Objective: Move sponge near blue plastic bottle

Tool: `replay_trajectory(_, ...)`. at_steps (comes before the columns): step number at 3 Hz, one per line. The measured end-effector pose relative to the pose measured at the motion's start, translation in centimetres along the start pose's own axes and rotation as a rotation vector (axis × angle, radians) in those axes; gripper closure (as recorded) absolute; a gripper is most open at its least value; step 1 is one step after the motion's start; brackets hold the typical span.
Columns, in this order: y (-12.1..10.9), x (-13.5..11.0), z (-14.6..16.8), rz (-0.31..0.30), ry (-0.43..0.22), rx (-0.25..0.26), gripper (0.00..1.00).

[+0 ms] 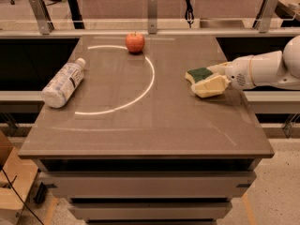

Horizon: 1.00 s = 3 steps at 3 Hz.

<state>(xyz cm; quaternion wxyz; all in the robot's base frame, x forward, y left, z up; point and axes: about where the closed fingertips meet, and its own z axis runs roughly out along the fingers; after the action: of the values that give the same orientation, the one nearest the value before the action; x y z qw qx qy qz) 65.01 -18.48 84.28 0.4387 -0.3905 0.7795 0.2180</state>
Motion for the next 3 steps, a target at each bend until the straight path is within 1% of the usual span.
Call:
replay_trajectory(1,1.1,-2.1,0.5,-0.048,-0.024,-0.029,0.87)
replay_trajectory(2,3.2,-7.0,1.3,-0.133,-0.078,-0.094,1.00)
replay_trajectory(3,3.2,-7.0,1.4,-0.133,-0.078,-0.095,1.00)
